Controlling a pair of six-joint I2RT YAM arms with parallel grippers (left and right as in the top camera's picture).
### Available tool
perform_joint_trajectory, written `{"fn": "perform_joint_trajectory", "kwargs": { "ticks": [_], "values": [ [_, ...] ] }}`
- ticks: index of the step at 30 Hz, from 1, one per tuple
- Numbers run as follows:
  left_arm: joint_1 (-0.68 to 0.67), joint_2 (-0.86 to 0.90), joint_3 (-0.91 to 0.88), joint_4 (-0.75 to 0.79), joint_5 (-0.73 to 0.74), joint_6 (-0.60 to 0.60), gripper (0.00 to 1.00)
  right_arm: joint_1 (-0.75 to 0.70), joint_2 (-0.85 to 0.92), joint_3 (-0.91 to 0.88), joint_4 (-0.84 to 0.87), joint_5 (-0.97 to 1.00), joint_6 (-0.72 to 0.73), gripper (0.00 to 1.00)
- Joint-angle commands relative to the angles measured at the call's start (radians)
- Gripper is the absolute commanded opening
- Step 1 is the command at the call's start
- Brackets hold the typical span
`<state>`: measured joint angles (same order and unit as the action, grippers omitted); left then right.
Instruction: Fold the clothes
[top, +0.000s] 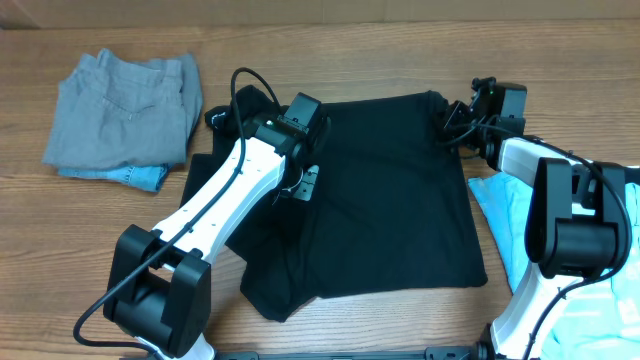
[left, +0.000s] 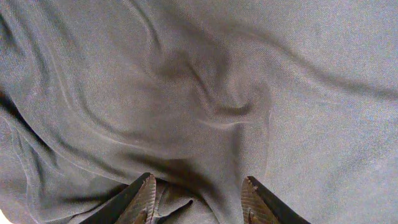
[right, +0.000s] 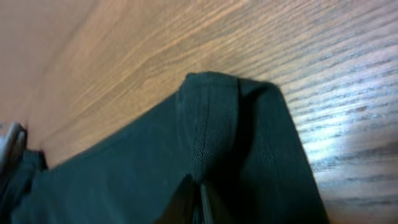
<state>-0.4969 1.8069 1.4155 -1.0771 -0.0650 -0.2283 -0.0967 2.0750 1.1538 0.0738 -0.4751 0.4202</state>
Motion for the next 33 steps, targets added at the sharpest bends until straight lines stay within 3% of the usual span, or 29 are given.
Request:
{"fn": "perform_joint_trajectory", "kwargs": {
  "ticks": [1, 6, 9, 11, 13, 14, 16, 19, 24, 27, 28, 29, 33],
  "values": [
    [0.001, 0.014, 0.01, -0.002, -0.013, 0.011, 0.48, -0.034, -0.01, 0.07, 0.005, -0.005, -0.004, 0.04],
    [0.001, 0.014, 0.01, -0.002, -0.013, 0.011, 0.49, -0.09, -0.011, 0.151, -0.027, 0.067, -0.004, 0.06],
    [0.001, 0.014, 0.01, -0.003, -0.014, 0.011, 0.49, -0.107, -0.011, 0.151, -0.047, 0.137, -0.005, 0.29],
    [0.001, 0.014, 0.01, -0.003, -0.019, 0.011, 0.49, -0.116, -0.012, 0.151, -0.078, 0.133, -0.004, 0.31],
    [0.004, 0.014, 0.011, -0.008, -0.04, 0.01, 0.47, -0.123, -0.012, 0.151, -0.139, 0.103, -0.004, 0.4],
    [0.011, 0.014, 0.011, -0.01, -0.049, -0.002, 0.47, -0.124, -0.014, 0.151, -0.156, 0.081, -0.005, 0.4],
    [0.049, 0.014, 0.011, -0.01, -0.05, -0.024, 0.46, -0.123, -0.026, 0.151, -0.207, -0.023, -0.045, 0.29],
    [0.108, 0.014, 0.011, 0.012, -0.027, -0.03, 0.53, -0.117, -0.045, 0.151, -0.269, -0.033, -0.057, 0.28],
    [0.22, 0.014, 0.011, 0.118, 0.185, 0.046, 0.54, -0.098, -0.019, 0.148, -0.431, 0.161, -0.122, 0.34],
    [0.233, 0.014, 0.011, 0.141, 0.192, 0.072, 0.57, -0.077, 0.002, 0.147, -0.5, 0.162, -0.164, 0.43],
    [0.234, 0.014, 0.011, 0.144, 0.189, 0.072, 0.57, -0.07, 0.007, 0.144, -0.512, 0.173, -0.166, 0.29],
    [0.234, 0.014, 0.011, 0.144, 0.189, 0.072, 0.57, -0.066, 0.007, 0.143, -0.529, 0.214, -0.161, 0.08],
    [0.235, 0.014, 0.011, 0.143, 0.188, 0.088, 0.59, -0.095, -0.005, 0.156, -0.567, 0.38, -0.067, 0.04]
  ]
}}
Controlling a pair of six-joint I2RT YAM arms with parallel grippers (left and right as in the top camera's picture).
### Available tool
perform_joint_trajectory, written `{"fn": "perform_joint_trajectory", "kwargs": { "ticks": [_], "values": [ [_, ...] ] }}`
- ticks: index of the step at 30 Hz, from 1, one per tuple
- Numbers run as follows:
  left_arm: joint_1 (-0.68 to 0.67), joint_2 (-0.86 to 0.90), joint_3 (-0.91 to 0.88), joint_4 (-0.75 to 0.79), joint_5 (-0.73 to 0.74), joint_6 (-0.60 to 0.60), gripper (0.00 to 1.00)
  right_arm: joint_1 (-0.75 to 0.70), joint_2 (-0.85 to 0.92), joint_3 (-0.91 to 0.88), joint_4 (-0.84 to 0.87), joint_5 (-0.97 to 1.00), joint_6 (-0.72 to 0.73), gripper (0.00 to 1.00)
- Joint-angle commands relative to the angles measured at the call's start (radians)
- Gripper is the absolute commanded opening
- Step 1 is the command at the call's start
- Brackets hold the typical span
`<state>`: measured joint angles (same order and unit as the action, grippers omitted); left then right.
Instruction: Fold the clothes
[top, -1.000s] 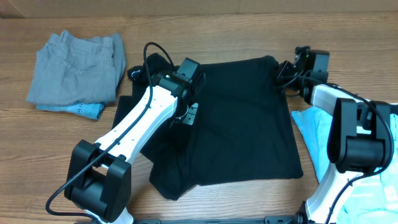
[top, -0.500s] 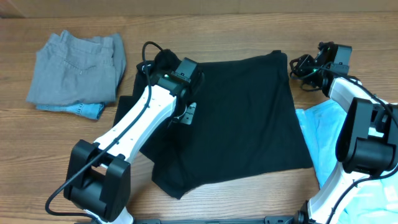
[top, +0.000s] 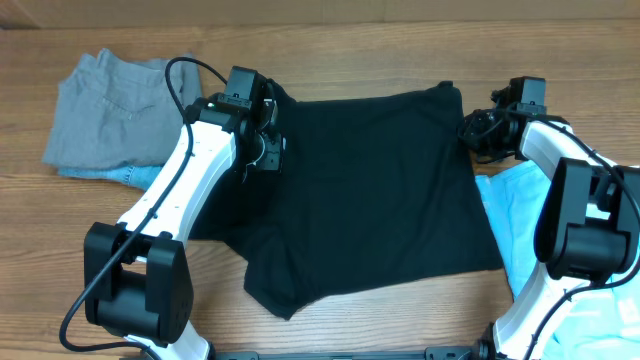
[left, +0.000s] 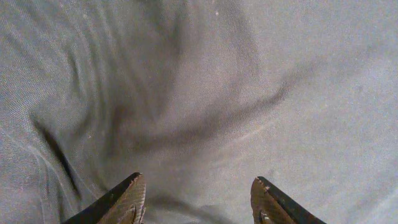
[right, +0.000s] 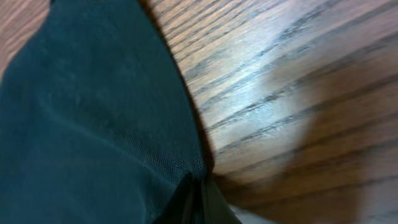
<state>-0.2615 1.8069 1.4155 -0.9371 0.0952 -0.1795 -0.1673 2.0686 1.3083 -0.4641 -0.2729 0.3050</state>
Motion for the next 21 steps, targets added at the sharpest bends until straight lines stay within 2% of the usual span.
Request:
{"fn": "perform_joint_trajectory", "kwargs": {
  "ticks": [1, 7, 8, 9, 12, 13, 16, 17, 18, 20, 21],
  "values": [
    [-0.001, 0.014, 0.011, 0.003, 0.028, 0.048, 0.59, -0.042, -0.006, 0.009, -0.041, 0.187, 0.048, 0.04],
    [-0.001, 0.014, 0.011, 0.042, 0.029, 0.053, 0.62, -0.13, -0.06, 0.029, -0.069, 0.182, 0.071, 0.04],
    [-0.001, 0.014, 0.011, 0.059, 0.03, 0.053, 0.64, -0.138, -0.068, 0.029, -0.07, 0.175, 0.072, 0.06],
    [-0.001, 0.014, 0.011, 0.08, 0.029, 0.053, 0.65, -0.143, -0.078, 0.029, -0.075, 0.171, 0.074, 0.25],
    [-0.001, 0.015, 0.011, 0.148, 0.029, 0.053, 0.66, -0.15, -0.111, 0.029, -0.088, 0.163, 0.107, 0.48],
    [0.0, 0.016, 0.011, 0.168, 0.029, 0.053, 0.66, -0.15, -0.121, 0.029, -0.09, 0.159, 0.112, 0.5],
    [-0.001, 0.04, 0.011, 0.252, 0.046, 0.053, 0.49, -0.15, -0.201, 0.029, -0.1, 0.113, 0.111, 0.5],
    [-0.001, 0.073, 0.011, 0.291, 0.058, 0.053, 0.34, -0.148, -0.256, 0.029, -0.117, 0.068, 0.111, 0.49],
    [-0.001, 0.098, 0.011, 0.313, 0.059, 0.053, 0.3, -0.147, -0.29, 0.029, -0.131, 0.034, 0.111, 0.48],
    [0.0, 0.149, 0.011, 0.357, 0.06, 0.053, 0.23, -0.147, -0.34, 0.029, -0.156, -0.023, 0.111, 0.38],
    [0.0, 0.201, 0.011, 0.403, 0.061, 0.053, 0.08, -0.147, -0.399, 0.029, -0.193, -0.082, 0.111, 0.34]
  ]
}}
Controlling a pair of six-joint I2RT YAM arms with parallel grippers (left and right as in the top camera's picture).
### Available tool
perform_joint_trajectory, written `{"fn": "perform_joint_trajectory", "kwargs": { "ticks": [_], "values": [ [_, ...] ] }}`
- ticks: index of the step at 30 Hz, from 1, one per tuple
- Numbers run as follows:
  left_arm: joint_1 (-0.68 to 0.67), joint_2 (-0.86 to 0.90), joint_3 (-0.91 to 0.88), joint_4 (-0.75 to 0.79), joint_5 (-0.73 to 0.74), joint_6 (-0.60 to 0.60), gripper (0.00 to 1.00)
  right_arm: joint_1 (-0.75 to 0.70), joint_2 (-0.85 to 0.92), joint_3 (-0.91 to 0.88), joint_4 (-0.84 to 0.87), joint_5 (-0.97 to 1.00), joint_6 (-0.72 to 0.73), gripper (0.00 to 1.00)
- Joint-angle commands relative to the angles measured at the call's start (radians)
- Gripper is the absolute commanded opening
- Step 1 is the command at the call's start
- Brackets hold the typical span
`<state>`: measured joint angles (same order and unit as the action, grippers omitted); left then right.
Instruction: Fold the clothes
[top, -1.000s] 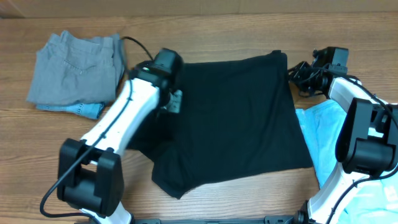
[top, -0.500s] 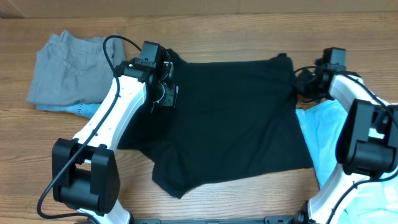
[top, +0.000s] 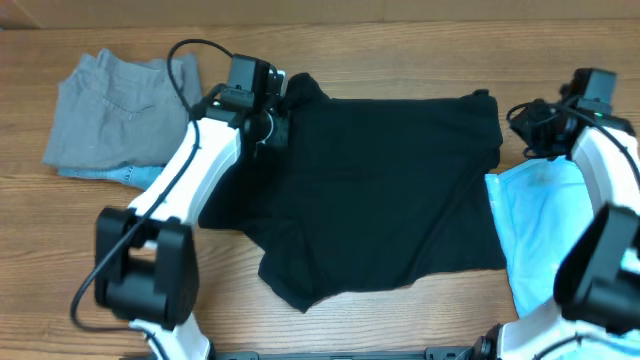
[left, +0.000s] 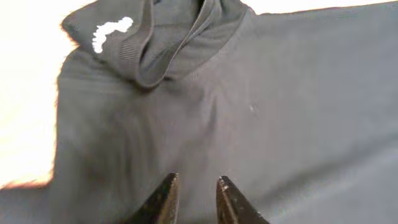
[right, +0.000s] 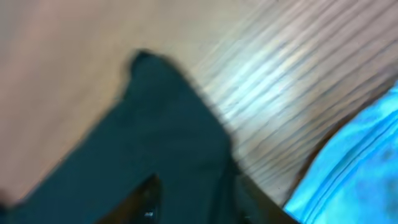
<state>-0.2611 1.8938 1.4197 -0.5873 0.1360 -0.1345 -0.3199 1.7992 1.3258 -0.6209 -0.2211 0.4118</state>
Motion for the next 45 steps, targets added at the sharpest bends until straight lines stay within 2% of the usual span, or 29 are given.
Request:
{"fn": "perform_joint_trajectory", "kwargs": {
  "ticks": [1, 5, 10, 13, 16, 17, 20, 23, 26, 30, 33, 37, 38, 42, 45],
  "values": [
    [0.0, 0.124, 0.007, 0.064, 0.023, 0.009, 0.07, 0.006, -0.146, 0.012, -0.047, -0.148, 0.005, 0.34],
    [0.001, 0.231, 0.007, 0.169, 0.034, 0.062, 0.05, 0.006, -0.256, 0.012, -0.148, -0.24, 0.0, 0.34],
    [0.034, 0.315, 0.008, 0.325, -0.029, 0.058, 0.04, 0.016, -0.336, 0.012, -0.253, -0.278, -0.05, 0.35],
    [0.106, 0.383, 0.038, 0.431, -0.09, -0.021, 0.04, 0.06, -0.338, 0.011, -0.334, -0.274, -0.086, 0.35],
    [0.166, 0.426, 0.117, 0.433, -0.031, -0.053, 0.04, 0.103, -0.336, 0.01, -0.359, -0.245, -0.102, 0.35],
    [0.198, 0.439, 0.174, 0.431, 0.039, -0.062, 0.04, 0.134, -0.333, 0.01, -0.37, -0.203, -0.102, 0.35],
    [0.238, 0.44, 0.27, 0.423, 0.122, -0.064, 0.05, 0.188, -0.327, 0.009, -0.386, -0.129, -0.102, 0.39],
    [0.255, 0.44, 0.387, 0.354, 0.158, -0.058, 0.06, 0.224, -0.315, 0.008, -0.399, -0.069, -0.101, 0.41],
    [0.255, 0.439, 0.518, 0.237, 0.2, 0.0, 0.07, 0.231, -0.296, -0.002, -0.399, -0.016, -0.097, 0.42],
    [0.248, 0.437, 0.687, 0.035, 0.226, 0.074, 0.18, 0.23, -0.259, -0.041, -0.398, 0.094, -0.039, 0.42],
    [0.246, 0.425, 0.829, -0.161, 0.229, 0.108, 0.26, 0.23, -0.206, -0.091, -0.373, 0.116, -0.03, 0.26],
    [0.246, 0.395, 0.949, -0.362, 0.232, 0.113, 0.41, 0.23, -0.127, -0.148, -0.293, 0.115, -0.014, 0.15],
    [0.246, 0.379, 0.975, -0.422, 0.232, 0.113, 0.47, 0.23, -0.095, -0.161, -0.261, 0.116, -0.006, 0.13],
    [0.246, 0.303, 1.006, -0.547, 0.231, 0.113, 0.49, 0.226, 0.016, -0.175, -0.167, 0.143, 0.018, 0.06],
    [0.24, 0.222, 1.006, -0.614, 0.213, 0.131, 0.45, 0.224, 0.087, -0.175, -0.161, 0.302, 0.108, 0.04]
  ]
}}
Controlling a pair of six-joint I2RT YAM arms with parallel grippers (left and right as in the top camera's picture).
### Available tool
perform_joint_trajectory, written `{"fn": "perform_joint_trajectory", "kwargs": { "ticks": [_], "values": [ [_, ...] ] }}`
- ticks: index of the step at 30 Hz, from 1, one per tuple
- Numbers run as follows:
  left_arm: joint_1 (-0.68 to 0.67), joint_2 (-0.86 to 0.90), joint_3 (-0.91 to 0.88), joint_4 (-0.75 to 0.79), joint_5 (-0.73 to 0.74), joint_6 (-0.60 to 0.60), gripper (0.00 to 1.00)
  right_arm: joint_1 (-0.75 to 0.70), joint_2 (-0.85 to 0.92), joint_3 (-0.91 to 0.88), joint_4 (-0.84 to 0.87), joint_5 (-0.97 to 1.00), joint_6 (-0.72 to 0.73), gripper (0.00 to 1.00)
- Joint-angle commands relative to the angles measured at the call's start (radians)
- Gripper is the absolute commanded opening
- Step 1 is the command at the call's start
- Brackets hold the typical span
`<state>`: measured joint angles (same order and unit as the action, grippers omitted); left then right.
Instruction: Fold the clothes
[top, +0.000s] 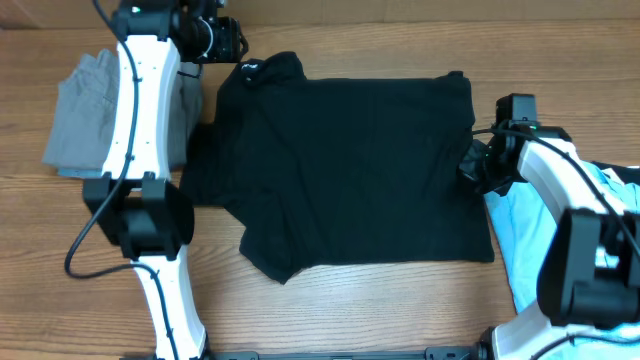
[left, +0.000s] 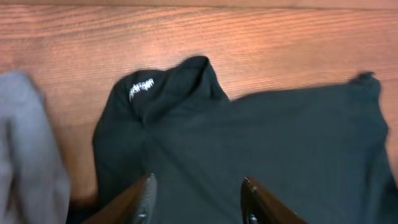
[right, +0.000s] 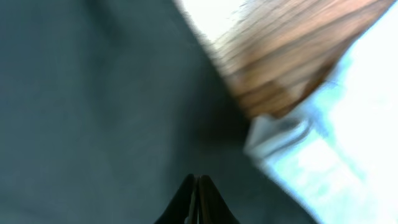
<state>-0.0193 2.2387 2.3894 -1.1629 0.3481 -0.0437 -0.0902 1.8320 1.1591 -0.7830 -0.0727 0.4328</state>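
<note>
A black T-shirt (top: 350, 165) lies spread flat on the wooden table, its collar with a white label (left: 142, 86) at the back left. My left gripper (top: 222, 38) is raised above the table's back left corner, beyond the collar. In the left wrist view this gripper (left: 198, 179) is open and holds nothing, with the shirt far below it. My right gripper (top: 472, 168) sits at the middle of the shirt's right edge. In the right wrist view it (right: 198, 177) is shut, its tips pinched in the black cloth.
Folded grey clothes (top: 95, 110) lie at the back left, partly under the left arm, and show as grey cloth (left: 25, 155) in the left wrist view. A light blue garment (top: 530, 250) lies right of the shirt, close to the right gripper (right: 311, 155).
The left gripper was low on the shirt by the collar, jaws narrow; now it is raised at the back left, wide open. The right gripper has moved from the far right to the shirt's right edge and shut.
First the left gripper stood open on the shirt's middle while the right was shut on the back right corner. Then the left was at the shirt's upper left and the corner lay further right. Then the right had let go. Now the shirt lies flatter.
</note>
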Motion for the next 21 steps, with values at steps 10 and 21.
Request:
{"fn": "perform_joint_trajectory", "kwargs": {
  "ticks": [10, 21],
  "values": [
    [-0.066, -0.282, 0.036, -0.269, -0.149, 0.047, 0.48, -0.159, 0.174, -0.005, -0.092, 0.24, 0.199, 0.04],
    [-0.095, -0.28, -0.014, -0.527, -0.222, -0.05, 0.49, -0.274, -0.031, 0.063, -0.125, -0.116, 0.03, 0.34]
  ]
}}
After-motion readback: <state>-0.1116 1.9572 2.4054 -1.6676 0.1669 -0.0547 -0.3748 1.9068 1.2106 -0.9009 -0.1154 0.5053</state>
